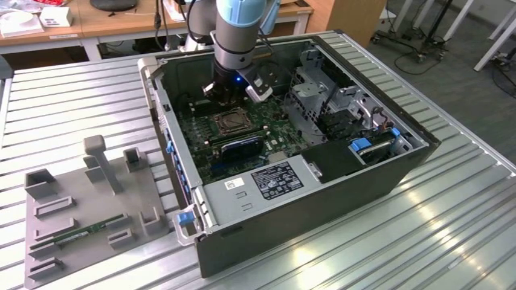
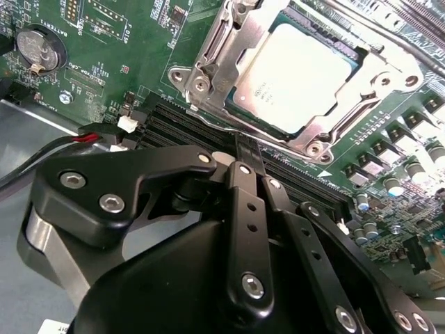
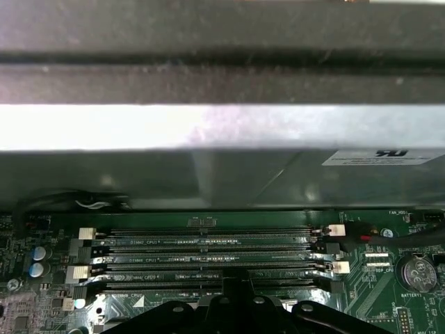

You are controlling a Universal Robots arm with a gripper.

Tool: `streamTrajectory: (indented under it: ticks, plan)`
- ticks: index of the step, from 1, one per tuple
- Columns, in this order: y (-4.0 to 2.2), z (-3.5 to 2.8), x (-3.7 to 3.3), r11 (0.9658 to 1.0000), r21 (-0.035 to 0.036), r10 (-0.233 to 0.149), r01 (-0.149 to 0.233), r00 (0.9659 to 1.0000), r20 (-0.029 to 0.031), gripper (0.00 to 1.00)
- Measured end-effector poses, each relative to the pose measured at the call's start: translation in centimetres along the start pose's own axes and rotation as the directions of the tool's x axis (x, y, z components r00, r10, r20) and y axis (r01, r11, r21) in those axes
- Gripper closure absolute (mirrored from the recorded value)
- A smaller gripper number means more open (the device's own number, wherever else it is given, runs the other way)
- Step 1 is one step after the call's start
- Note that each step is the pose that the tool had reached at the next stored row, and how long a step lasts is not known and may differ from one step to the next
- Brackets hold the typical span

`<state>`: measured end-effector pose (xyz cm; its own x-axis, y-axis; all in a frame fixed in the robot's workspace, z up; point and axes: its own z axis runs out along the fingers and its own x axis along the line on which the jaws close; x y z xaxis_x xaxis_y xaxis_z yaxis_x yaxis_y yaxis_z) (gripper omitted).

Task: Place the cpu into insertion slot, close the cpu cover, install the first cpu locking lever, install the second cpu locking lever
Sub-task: 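Install the first cpu locking lever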

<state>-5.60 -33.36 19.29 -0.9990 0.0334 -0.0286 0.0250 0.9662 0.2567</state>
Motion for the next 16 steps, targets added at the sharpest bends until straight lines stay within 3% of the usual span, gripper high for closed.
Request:
streamTrajectory:
  ticks: [16]
  plan:
    - [-0.08,0.14,-0.01,1.0000,0.0003,0.000,0.000,1.0000,-0.0001,0.89]
